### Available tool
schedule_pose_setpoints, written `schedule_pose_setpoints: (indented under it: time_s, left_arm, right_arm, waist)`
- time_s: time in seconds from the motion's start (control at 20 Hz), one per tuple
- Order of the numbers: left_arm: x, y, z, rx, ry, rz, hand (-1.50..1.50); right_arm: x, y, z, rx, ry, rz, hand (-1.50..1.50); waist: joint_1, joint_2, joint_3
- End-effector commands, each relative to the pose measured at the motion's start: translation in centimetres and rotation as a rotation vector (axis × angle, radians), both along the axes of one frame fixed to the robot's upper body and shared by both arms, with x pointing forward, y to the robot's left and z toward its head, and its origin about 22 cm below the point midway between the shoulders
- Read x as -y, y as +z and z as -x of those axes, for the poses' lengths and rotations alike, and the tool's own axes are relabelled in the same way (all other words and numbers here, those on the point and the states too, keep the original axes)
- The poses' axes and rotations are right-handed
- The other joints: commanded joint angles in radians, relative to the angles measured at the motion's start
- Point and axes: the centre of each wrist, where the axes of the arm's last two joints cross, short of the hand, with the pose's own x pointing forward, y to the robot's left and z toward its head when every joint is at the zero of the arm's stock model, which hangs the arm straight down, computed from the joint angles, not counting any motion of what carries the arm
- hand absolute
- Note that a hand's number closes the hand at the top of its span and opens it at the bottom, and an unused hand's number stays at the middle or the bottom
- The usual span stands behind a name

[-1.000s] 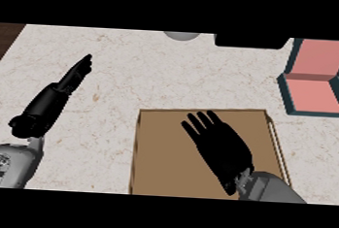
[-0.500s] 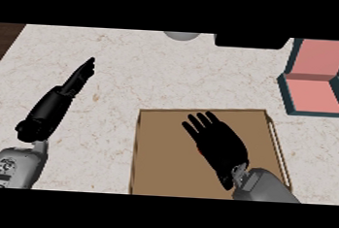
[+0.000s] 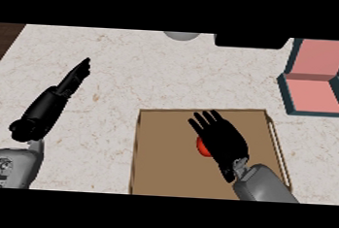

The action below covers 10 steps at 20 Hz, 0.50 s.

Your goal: Pick the tomato from the tray and place it in the cardboard box

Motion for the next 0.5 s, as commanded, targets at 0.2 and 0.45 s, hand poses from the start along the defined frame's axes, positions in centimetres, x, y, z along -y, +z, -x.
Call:
schedule_pose_setpoints:
  time_s: [0.2,0.45]
  left_arm:
    - [-0.4,1.8,0.3,0.001,-0.004,0.005,0.00]
    - [0.8,1.5,0.8,0.008,0.012,-0.004,0.00]
  right_arm:
    - [0.2,-2.1,0.2,-0.012,0.158,-0.025,1.50]
    - [0.9,-2.7,0.9,0.114,0.200,-0.075,1.50]
  waist:
    - [0.003,-0.001,0.000]
    - [0.000,-0.002,0.000]
